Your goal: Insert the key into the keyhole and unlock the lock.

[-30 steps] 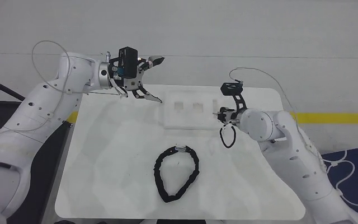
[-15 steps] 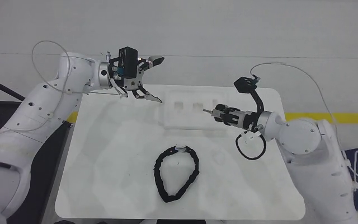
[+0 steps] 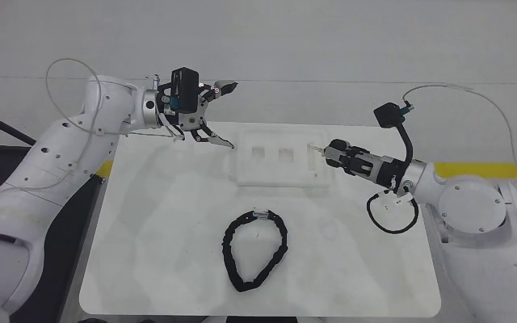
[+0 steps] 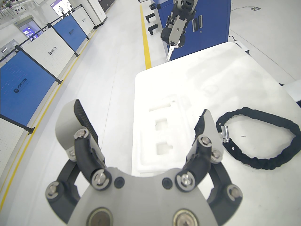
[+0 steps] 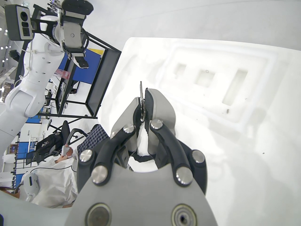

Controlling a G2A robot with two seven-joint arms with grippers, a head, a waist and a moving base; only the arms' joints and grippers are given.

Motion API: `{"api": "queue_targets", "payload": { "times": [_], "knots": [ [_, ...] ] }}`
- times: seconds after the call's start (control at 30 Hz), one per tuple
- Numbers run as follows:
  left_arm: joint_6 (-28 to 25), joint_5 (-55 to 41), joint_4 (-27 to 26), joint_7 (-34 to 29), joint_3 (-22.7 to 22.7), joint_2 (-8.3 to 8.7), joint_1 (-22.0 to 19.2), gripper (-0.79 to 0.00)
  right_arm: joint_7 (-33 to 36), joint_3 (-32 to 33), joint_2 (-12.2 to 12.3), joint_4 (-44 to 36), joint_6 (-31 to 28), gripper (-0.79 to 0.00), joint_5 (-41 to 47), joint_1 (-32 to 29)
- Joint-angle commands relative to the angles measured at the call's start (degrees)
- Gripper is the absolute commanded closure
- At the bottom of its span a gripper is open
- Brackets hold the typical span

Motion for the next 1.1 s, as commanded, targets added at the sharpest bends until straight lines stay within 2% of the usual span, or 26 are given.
{"api": "queue_targets", "payload": {
  "times": [0.0, 0.33, 0.53, 0.83, 1.07],
  "knots": [
    [0.0, 0.0, 0.0, 0.0, 0.0, 0.0, 0.0, -0.785, 0.1, 0.0, 0.0, 0.0, 0.0, 0.0, 0.0, 0.0],
    [0.4, -0.4, -0.4, -0.5, -0.1, -0.01, 0.5, -0.785, 0.1, 0.0, 0.0, 0.0, 0.0, 0.0, 0.0, 0.0],
    [0.0, -5.4, -3.9, -6.4, 0.7, 0.12, 4.9, -0.785, 0.1, 0.0, 0.0, 0.0, 0.0, 0.0, 0.0, 0.0],
    [0.0, -11.6, -9.9, -15.6, 6.2, 1.48, 12.2, -0.785, 0.1, 0.0, 0.0, 0.0, 0.0, 0.0, 0.0, 0.0],
    [0.0, -14.0, -11.3, -20.4, 9.6, 2.02, 16.1, -0.785, 0.1, 0.0, 0.0, 0.0, 0.0, 0.0, 0.0, 0.0]
  ]
}}
